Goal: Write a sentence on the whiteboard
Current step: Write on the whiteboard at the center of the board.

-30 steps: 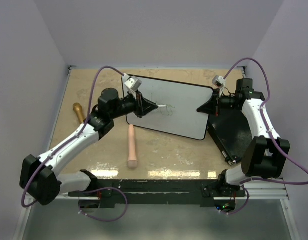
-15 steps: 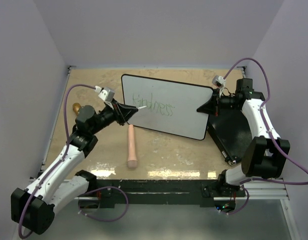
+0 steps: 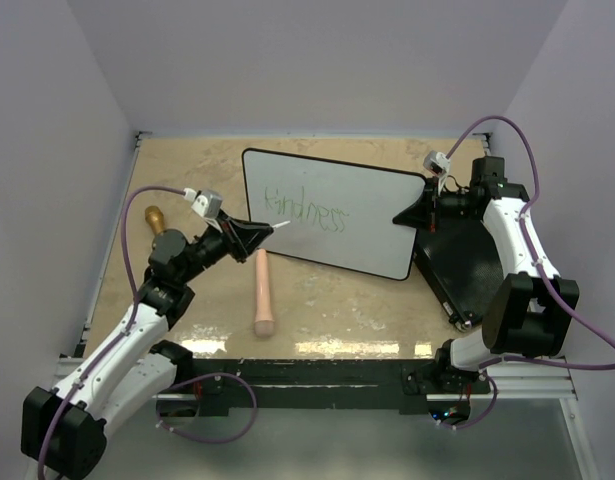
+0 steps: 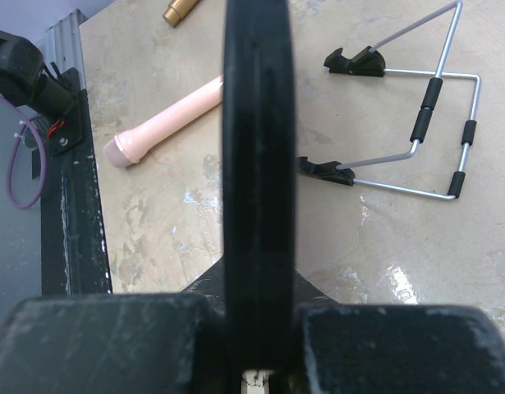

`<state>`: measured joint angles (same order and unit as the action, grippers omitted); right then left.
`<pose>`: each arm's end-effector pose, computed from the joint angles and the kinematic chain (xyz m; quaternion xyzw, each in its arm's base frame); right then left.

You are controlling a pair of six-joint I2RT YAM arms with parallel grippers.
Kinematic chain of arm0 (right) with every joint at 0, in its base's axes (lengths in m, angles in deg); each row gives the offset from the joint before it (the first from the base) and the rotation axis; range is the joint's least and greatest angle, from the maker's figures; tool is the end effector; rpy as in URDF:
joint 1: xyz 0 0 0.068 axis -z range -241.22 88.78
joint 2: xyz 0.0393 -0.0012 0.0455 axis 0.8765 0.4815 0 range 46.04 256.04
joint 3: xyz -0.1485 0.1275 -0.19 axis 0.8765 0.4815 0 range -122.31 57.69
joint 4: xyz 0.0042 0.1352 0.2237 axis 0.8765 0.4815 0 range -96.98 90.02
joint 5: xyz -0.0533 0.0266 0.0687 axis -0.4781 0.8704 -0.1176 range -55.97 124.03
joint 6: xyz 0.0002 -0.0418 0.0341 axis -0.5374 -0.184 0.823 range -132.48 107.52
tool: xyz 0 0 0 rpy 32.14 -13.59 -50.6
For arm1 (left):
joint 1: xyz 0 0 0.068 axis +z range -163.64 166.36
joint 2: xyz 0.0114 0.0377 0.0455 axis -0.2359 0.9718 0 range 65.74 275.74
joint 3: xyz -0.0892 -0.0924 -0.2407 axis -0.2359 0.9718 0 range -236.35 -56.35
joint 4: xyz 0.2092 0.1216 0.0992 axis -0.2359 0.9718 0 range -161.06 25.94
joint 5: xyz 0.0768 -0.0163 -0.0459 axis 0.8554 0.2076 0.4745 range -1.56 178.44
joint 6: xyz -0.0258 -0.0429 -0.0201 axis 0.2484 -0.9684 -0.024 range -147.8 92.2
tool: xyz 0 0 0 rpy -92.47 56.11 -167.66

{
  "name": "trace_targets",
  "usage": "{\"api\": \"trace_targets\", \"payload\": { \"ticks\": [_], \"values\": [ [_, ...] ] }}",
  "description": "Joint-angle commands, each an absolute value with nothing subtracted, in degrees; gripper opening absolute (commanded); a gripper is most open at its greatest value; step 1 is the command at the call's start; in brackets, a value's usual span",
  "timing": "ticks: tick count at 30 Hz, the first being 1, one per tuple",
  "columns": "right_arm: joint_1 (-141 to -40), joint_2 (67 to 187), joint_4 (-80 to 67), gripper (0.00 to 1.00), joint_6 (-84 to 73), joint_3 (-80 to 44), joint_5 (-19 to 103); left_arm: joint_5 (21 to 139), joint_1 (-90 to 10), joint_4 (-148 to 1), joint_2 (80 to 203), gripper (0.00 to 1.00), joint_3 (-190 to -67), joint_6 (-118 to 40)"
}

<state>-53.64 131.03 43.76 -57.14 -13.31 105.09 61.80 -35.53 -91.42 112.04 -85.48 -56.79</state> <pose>0.2877 -0.0043 0.2982 -0.3730 0.7124 0.4308 0.4095 0.1751 -0.0875 0.2953 0.1256 0.6778 -0.4466 0.5704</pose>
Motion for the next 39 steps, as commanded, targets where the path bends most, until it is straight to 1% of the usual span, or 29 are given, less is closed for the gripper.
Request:
{"api": "trace_targets", "payload": {
  "ticks": [1, 3, 4, 15, 27, 39],
  "values": [
    [-53.0, 128.5, 43.6, 0.0, -59.1, -13.9, 101.4, 66.4, -41.4, -96.5, 112.0, 0.0, -84.5, -56.5],
    [-52.8, 128.5, 43.6, 0.0, -59.1, -13.9, 101.5, 70.2, -47.5, -95.8, 113.9, 0.0, -85.5, -53.5],
    [-52.7, 128.4, 43.6, 0.0, -59.1, -13.9, 101.5, 72.9, -49.0, -95.3, 114.7, 0.0, -85.9, -52.6],
    [-52.3, 128.8, 43.5, 0.0, -59.1, -13.5, 101.4, 80.0, -58.3, -102.3, 119.1, 0.0, -82.5, -52.1],
    [-52.3, 128.9, 43.4, 0.0, -59.1, -13.4, 101.6, 86.9, -64.1, -106.2, 119.8, 0.0, -79.6, -53.1],
    [-52.2, 128.8, 43.6, 0.0, -59.3, -13.4, 102.1, 91.2, -65.9, -107.9, 118.7, 0.0, -78.2, -53.5]
  ]
}}
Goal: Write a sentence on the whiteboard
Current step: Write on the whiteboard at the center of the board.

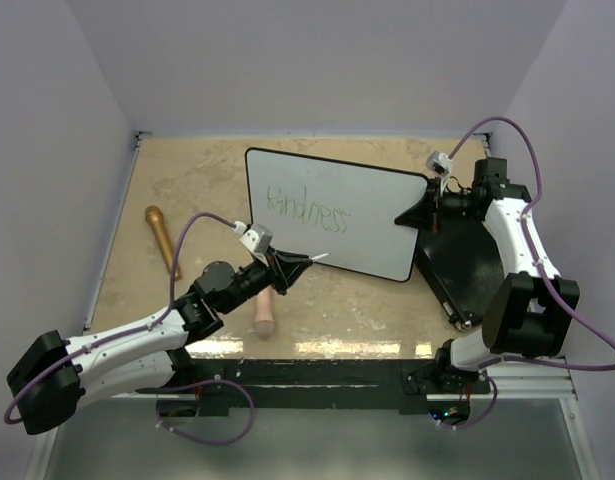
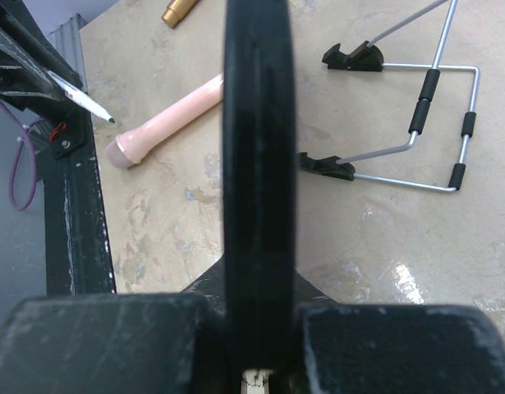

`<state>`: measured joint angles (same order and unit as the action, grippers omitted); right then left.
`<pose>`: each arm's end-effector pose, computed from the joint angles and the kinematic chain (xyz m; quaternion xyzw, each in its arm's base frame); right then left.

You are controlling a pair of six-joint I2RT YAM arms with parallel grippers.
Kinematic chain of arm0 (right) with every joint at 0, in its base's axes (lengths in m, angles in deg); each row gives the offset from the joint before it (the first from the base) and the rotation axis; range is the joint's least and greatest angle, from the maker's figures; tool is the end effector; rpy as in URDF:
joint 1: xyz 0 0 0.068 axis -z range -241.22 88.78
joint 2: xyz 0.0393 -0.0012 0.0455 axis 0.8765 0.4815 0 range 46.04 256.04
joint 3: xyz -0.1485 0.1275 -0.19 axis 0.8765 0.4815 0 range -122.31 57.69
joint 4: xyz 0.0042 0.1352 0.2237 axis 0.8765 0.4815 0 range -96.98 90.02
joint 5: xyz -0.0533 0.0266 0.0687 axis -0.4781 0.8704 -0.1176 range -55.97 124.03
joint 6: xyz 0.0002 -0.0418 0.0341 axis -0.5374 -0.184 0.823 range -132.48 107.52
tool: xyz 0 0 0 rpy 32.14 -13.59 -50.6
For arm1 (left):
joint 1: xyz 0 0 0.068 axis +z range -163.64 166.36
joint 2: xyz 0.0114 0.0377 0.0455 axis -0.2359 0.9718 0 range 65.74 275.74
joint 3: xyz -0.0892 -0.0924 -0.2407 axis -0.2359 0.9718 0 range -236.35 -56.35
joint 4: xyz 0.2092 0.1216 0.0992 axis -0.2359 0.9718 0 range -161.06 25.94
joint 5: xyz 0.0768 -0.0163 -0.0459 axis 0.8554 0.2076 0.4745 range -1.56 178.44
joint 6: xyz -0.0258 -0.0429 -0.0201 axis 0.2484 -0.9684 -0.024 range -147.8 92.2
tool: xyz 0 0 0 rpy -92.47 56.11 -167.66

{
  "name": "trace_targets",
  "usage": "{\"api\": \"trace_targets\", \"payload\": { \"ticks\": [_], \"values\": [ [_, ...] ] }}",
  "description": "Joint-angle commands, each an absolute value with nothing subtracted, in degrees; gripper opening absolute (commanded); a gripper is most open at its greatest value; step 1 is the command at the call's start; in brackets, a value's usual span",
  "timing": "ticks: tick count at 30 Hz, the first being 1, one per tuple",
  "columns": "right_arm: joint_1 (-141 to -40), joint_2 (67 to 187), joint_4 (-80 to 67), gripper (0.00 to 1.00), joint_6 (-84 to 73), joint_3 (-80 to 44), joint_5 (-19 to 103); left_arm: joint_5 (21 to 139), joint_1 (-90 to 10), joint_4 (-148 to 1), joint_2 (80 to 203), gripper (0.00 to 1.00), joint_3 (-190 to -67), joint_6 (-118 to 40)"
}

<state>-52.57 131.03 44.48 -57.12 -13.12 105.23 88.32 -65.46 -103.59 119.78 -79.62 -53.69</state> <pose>0.2863 -0.0094 0.2968 -0.3624 0.7179 0.4317 0.4085 0.1334 -0.1696 0.2568 0.1569 0.6783 -0.4509 0.5586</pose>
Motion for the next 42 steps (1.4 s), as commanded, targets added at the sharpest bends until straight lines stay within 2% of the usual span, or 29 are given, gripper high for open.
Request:
{"api": "trace_targets", "payload": {
  "ticks": [1, 11, 19, 30, 42],
  "values": [
    [-52.3, 128.8, 43.6, 0.0, -59.3, -13.4, 102.1, 91.5, -65.9, -108.1, 118.5, 0.0, -77.9, -53.6],
    [-52.0, 129.5, 44.0, 0.0, -60.3, -13.4, 102.3, 95.0, -65.8, -111.6, 112.5, 0.0, -73.8, -53.6],
    [-50.8, 130.5, 50.2, 0.0, -68.8, -14.6, 103.8, 94.9, -64.7, -112.2, 110.3, 0.0, -72.4, -53.2],
    [-48.6, 133.3, 58.8, 0.0, -79.4, -16.0, 104.5, 85.6, -57.9, -113.2, 114.9, 0.0, -75.0, -54.0],
    [-47.7, 133.2, 56.7, 0.0, -75.7, -15.6, 105.0, 84.0, -56.0, -115.8, 119.0, 0.0, -76.0, -58.1]
  ]
}}
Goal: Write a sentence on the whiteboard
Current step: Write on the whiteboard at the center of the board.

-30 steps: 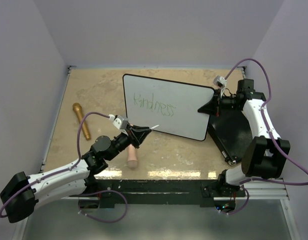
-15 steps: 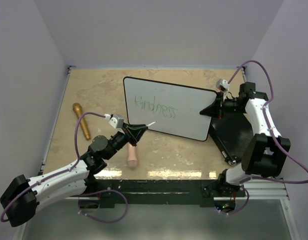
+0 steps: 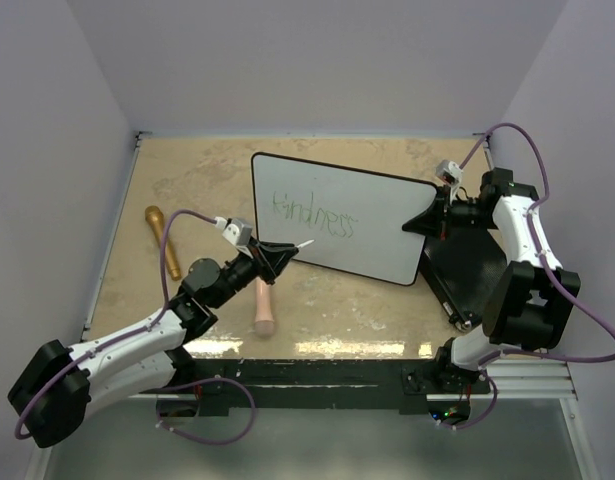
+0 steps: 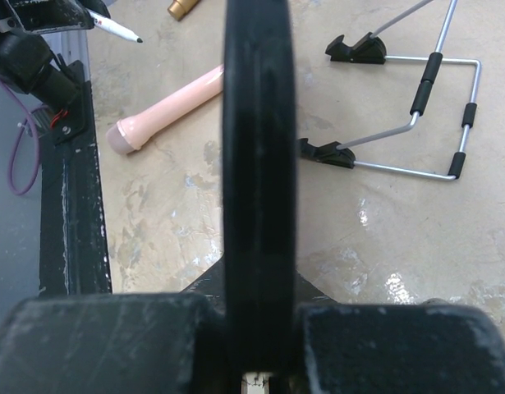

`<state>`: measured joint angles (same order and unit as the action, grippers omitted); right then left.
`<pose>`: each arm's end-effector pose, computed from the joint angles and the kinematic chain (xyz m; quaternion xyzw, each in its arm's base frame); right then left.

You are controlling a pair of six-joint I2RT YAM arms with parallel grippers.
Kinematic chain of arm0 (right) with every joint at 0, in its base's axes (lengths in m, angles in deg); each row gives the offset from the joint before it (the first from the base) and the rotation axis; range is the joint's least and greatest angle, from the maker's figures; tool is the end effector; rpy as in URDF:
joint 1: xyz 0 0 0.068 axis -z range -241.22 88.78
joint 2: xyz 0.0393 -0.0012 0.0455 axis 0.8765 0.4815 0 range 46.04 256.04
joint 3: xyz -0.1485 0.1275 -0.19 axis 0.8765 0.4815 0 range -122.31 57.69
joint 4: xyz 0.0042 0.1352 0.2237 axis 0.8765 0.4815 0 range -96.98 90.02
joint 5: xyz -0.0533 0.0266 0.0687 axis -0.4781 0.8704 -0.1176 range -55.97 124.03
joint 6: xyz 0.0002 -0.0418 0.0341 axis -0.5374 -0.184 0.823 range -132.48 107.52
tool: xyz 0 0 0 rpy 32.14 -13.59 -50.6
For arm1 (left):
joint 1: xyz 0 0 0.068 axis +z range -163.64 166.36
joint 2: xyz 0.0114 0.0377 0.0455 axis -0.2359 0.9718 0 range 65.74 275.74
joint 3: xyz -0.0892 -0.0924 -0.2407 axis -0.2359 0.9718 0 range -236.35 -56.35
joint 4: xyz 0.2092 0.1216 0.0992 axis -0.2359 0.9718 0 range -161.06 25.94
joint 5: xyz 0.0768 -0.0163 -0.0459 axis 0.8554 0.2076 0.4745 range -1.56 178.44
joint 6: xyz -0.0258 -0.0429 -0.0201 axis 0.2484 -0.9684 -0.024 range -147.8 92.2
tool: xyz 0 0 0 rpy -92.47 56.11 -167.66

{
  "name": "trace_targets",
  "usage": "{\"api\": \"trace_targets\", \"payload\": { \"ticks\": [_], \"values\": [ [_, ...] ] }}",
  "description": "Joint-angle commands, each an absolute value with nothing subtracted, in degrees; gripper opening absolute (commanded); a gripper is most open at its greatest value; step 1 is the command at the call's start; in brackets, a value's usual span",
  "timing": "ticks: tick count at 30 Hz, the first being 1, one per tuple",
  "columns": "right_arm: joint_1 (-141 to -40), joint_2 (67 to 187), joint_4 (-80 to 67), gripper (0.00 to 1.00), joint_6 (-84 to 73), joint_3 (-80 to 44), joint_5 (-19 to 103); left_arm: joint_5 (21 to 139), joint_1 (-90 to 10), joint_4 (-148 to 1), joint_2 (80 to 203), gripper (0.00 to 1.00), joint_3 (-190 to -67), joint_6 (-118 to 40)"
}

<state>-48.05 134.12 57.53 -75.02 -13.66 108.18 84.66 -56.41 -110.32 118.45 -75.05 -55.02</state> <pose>0.2764 -0.0295 0.2816 -0.3741 0.7036 0.4373 0.4170 0.1496 -0.1414 0.2463 0.1152 0.6641 -0.4416 0.5921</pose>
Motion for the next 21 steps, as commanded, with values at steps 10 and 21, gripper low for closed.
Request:
{"api": "trace_targets", "payload": {
  "ticks": [10, 21],
  "values": [
    [-47.7, 131.2, 47.5, 0.0, -64.3, -13.9, 102.8, 84.0, -56.4, -112.1, 118.1, 0.0, -75.8, -61.3],
    [-47.7, 127.8, 42.0, 0.0, -58.1, -12.0, 102.2, 90.9, -63.7, -106.5, 119.6, 0.0, -79.4, -56.5]
  ]
}}
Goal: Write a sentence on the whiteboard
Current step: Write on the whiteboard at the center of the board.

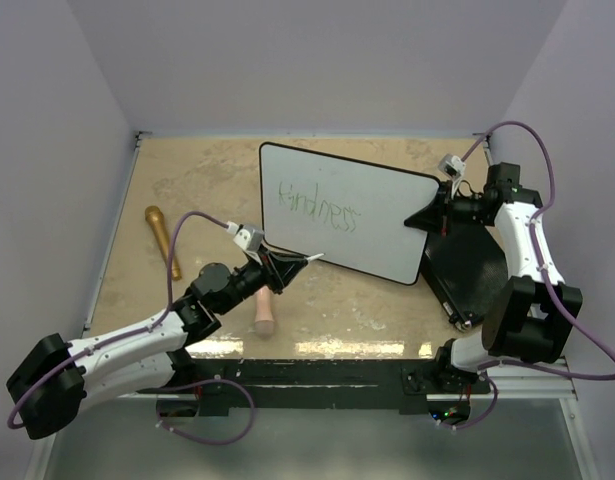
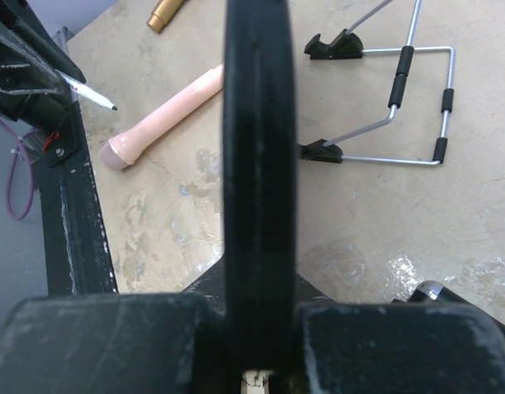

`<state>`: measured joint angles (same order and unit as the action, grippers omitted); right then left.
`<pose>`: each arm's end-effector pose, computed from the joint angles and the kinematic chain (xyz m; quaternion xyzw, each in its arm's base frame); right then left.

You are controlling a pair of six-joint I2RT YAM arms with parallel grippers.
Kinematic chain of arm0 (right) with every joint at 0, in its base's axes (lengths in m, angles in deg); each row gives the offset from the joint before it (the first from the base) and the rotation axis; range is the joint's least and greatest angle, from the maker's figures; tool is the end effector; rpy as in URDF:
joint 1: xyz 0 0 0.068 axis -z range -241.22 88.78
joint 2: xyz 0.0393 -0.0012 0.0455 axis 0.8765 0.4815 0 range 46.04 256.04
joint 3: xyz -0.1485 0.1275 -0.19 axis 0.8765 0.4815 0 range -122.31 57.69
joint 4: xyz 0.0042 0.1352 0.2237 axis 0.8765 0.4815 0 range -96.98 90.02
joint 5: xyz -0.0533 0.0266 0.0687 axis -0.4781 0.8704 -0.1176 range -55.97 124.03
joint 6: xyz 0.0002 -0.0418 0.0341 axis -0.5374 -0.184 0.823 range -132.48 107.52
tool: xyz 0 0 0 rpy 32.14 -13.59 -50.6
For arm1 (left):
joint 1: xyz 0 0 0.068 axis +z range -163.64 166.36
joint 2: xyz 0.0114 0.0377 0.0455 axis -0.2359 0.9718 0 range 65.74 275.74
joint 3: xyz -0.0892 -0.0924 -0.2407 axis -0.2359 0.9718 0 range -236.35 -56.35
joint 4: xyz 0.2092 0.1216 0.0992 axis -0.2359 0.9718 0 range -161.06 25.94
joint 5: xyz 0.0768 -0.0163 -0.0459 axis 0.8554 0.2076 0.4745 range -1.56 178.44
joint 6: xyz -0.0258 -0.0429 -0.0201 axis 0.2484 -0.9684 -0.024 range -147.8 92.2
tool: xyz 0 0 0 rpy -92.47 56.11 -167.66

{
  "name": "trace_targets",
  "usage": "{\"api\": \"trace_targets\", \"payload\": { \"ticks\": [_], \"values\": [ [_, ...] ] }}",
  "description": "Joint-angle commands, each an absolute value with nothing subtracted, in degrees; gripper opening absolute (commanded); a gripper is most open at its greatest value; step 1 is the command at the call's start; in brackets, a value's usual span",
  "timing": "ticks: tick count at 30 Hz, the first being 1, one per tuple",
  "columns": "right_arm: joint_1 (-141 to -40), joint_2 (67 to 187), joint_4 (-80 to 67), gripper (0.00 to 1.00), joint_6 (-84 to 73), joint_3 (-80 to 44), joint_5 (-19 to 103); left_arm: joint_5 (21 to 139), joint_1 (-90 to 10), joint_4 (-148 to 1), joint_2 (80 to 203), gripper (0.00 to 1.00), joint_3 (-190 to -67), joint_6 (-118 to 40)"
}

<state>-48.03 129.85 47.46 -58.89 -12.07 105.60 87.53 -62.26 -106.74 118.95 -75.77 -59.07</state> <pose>0.2755 -0.0299 0.2954 -0.3324 0.7325 0.4233 0.4168 0.1374 -0.1567 0.2422 0.1105 0.6865 -0.4656 0.5475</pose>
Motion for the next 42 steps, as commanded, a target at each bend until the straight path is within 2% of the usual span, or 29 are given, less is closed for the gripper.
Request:
{"api": "trace_targets", "payload": {
  "ticks": [1, 16, 25, 42],
  "values": [
    [-47.7, 127.7, 41.8, 0.0, -58.0, -12.0, 102.2, 91.2, -64.0, -106.1, 119.7, 0.0, -79.6, -56.4],
    [-47.7, 128.3, 41.3, 0.0, -57.5, -11.7, 102.1, 95.6, -63.7, -101.4, 114.3, 0.0, -79.5, -51.9],
    [-47.7, 128.4, 41.2, 0.0, -57.6, -11.7, 102.0, 86.6, -54.0, -101.0, 111.4, 0.0, -78.5, -55.7],
    [-47.8, 128.9, 41.2, 0.0, -57.6, -11.8, 102.1, 86.6, -52.8, -99.3, 108.2, 0.0, -77.4, -57.3]
  ]
}}
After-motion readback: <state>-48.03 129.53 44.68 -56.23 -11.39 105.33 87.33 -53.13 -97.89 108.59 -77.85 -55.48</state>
